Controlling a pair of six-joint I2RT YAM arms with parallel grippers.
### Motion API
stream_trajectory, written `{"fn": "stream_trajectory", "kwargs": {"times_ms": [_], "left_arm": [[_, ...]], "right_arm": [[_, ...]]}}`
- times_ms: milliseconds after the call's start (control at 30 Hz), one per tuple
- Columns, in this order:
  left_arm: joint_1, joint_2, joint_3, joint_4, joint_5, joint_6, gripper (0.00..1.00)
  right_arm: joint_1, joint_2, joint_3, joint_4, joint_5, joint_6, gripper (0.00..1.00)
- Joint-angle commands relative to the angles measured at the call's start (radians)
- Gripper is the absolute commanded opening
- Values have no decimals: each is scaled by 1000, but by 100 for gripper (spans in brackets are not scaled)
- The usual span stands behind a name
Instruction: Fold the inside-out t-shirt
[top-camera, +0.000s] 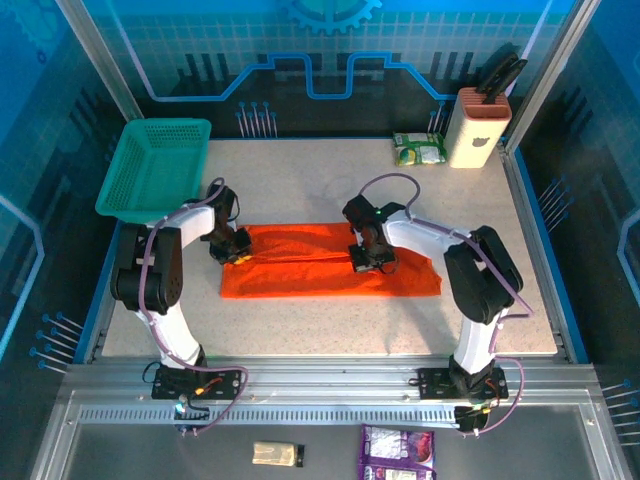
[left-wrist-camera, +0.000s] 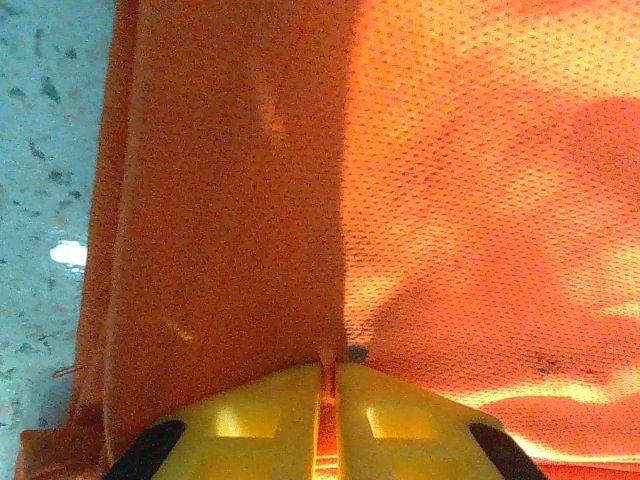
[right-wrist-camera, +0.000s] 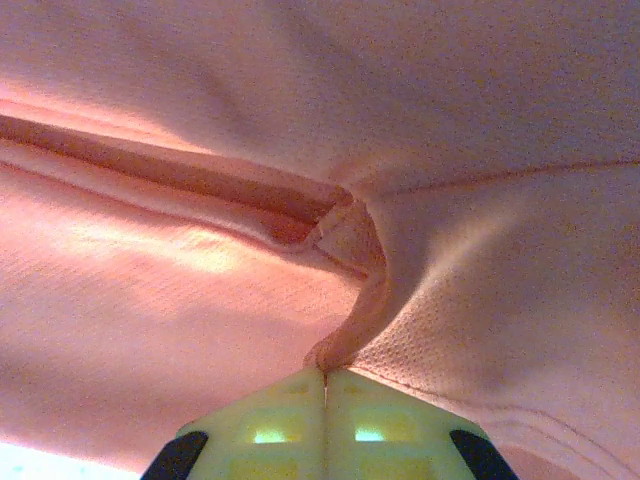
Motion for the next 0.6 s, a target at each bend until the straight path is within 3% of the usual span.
{"fn": "stream_trajectory", "kwargs": {"times_ms": [0,267,300,367,400,567], "left_arm": [[1,-14,1,-22,-16,9,13],[1,-56,25,-53,-16,13,14],[1,-66,33,-60,-17,15,14],[1,-88,57,-78,-17,18,16],[1,-97,71,-86,-14,19,17],[-1,-123,138,-124,1,27,18]], "right_arm": [[10,-55,-4,-56,-21,-9,0],[-34,-11,-55,22,-206,-15,0],[-40,-16,-53,24,-218,-15,5],[-61,-30,-51,35,-275,-14,25],[-76,-42,-52,43,-314,-14,29],[-142,-134,-61,55,-354,12,34]]}}
